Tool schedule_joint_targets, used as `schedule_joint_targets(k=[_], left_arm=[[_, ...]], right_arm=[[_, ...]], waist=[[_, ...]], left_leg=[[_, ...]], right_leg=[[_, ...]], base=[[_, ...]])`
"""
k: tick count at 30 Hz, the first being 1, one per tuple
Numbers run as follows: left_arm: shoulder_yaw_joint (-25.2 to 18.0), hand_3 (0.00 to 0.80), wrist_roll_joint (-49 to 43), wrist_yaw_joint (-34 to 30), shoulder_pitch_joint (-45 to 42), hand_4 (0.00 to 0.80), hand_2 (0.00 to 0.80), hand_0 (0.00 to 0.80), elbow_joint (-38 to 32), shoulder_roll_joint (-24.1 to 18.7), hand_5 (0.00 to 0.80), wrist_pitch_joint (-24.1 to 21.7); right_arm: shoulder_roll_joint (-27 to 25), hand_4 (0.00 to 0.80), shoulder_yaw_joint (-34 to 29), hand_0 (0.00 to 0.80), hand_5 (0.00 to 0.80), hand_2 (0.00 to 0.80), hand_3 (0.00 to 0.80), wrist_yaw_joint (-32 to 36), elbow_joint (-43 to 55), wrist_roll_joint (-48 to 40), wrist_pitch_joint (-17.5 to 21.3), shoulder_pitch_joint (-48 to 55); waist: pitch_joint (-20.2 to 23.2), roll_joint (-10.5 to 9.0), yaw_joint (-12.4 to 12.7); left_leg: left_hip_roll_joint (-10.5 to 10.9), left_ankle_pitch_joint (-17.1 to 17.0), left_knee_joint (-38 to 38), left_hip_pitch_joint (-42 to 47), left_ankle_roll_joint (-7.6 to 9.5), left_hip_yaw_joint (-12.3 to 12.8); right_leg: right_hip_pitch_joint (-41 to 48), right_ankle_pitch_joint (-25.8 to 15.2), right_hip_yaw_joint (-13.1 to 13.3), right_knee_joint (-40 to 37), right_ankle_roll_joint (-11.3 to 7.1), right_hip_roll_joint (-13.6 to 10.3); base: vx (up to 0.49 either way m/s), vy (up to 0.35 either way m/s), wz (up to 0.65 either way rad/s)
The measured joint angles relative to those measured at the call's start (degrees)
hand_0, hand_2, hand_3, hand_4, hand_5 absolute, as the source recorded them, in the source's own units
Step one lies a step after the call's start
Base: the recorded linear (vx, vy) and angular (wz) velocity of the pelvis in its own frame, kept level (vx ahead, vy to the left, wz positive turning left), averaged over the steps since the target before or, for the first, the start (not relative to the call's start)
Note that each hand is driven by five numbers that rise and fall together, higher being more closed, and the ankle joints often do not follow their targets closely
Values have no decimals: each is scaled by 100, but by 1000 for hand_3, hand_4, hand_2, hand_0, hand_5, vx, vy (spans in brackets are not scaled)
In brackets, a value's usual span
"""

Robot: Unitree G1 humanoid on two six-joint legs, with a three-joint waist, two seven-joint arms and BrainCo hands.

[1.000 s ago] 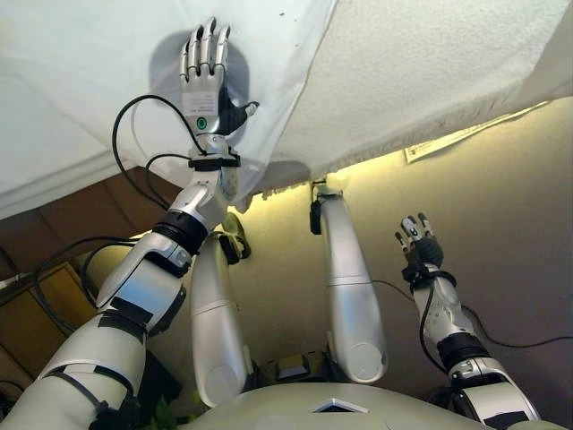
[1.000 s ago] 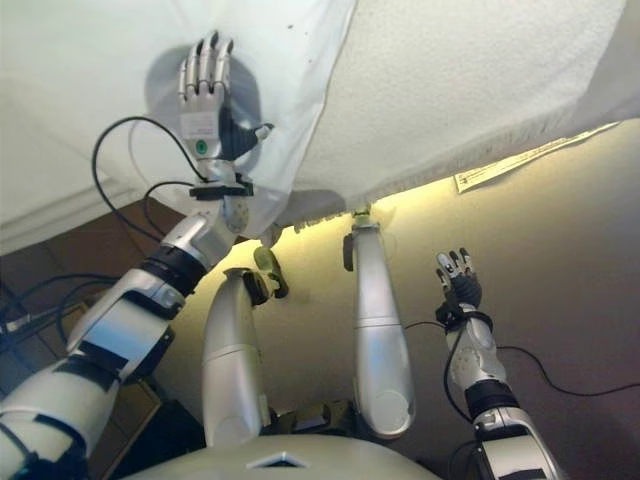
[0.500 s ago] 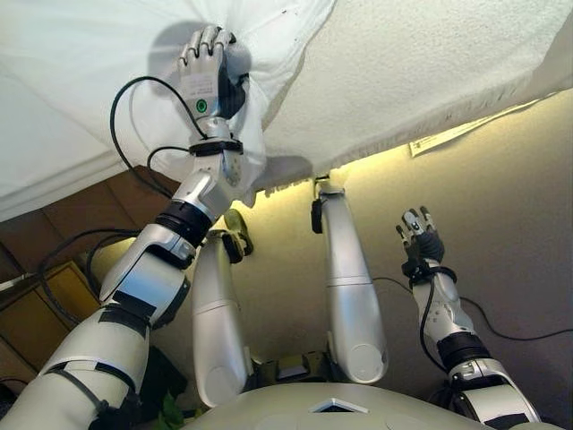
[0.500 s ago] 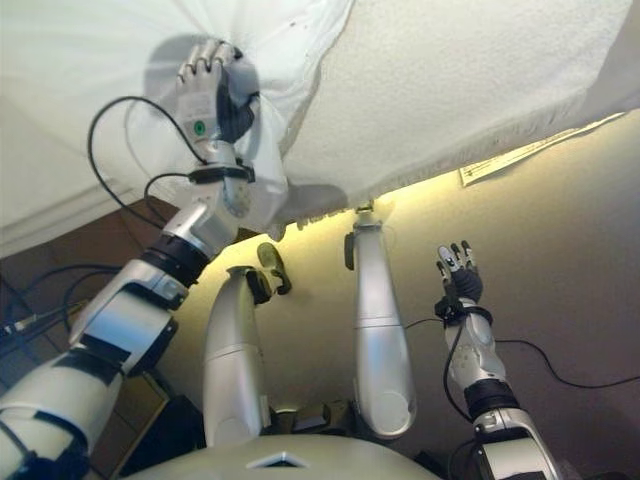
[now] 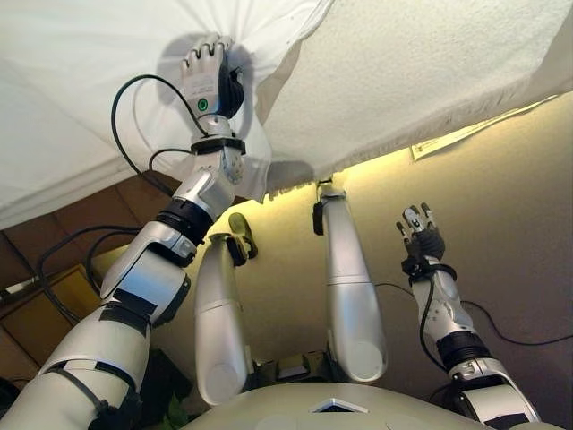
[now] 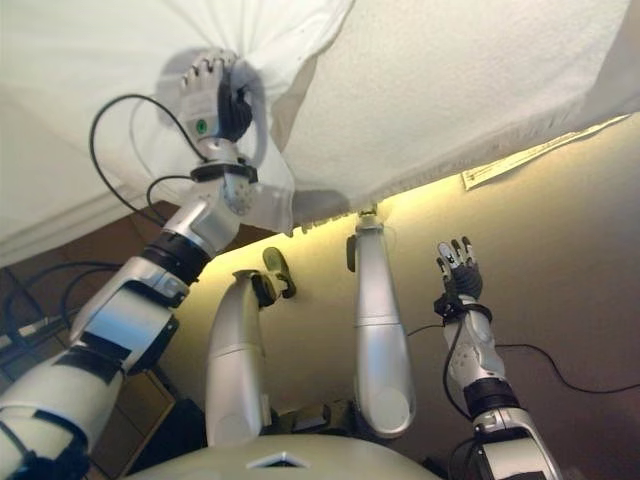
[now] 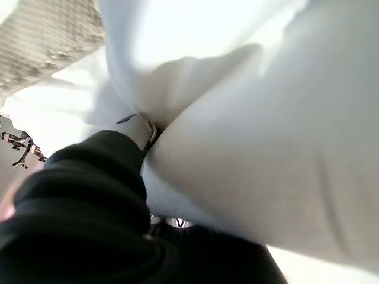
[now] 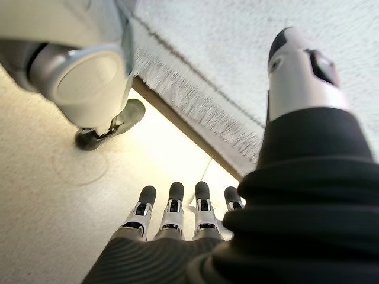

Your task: Make the bed neatly

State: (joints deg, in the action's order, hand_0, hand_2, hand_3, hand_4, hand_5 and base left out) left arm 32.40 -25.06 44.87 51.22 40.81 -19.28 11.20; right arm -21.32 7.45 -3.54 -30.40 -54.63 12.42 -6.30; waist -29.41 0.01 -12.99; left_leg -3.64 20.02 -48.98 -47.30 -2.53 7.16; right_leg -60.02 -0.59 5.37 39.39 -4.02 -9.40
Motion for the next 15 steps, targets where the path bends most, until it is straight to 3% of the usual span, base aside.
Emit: schedule_joint_targets(k=[8, 15], left_arm=[[-67, 800, 399, 146, -788, 800, 800, 800, 261, 107, 800, -640], [-450, 800, 471, 271, -1584, 800, 800, 800, 606, -71, 800, -1034]], right_arm=[[4, 0, 22, 0, 0, 0, 0, 6, -126, 5, 3, 75], [-8, 0, 21, 0, 0, 0, 0, 12, -364, 24, 8, 153]], waist=[[-5, 113, 174], [14, 171, 331]], left_leg=[[114, -364, 947, 1070, -141, -222], [75, -705, 1774, 1972, -201, -411]], right_leg=[[1098, 15, -382, -489, 60, -192], [2104, 40, -820, -1033, 114, -295]], base=[[6, 7, 15], [70, 30, 22]])
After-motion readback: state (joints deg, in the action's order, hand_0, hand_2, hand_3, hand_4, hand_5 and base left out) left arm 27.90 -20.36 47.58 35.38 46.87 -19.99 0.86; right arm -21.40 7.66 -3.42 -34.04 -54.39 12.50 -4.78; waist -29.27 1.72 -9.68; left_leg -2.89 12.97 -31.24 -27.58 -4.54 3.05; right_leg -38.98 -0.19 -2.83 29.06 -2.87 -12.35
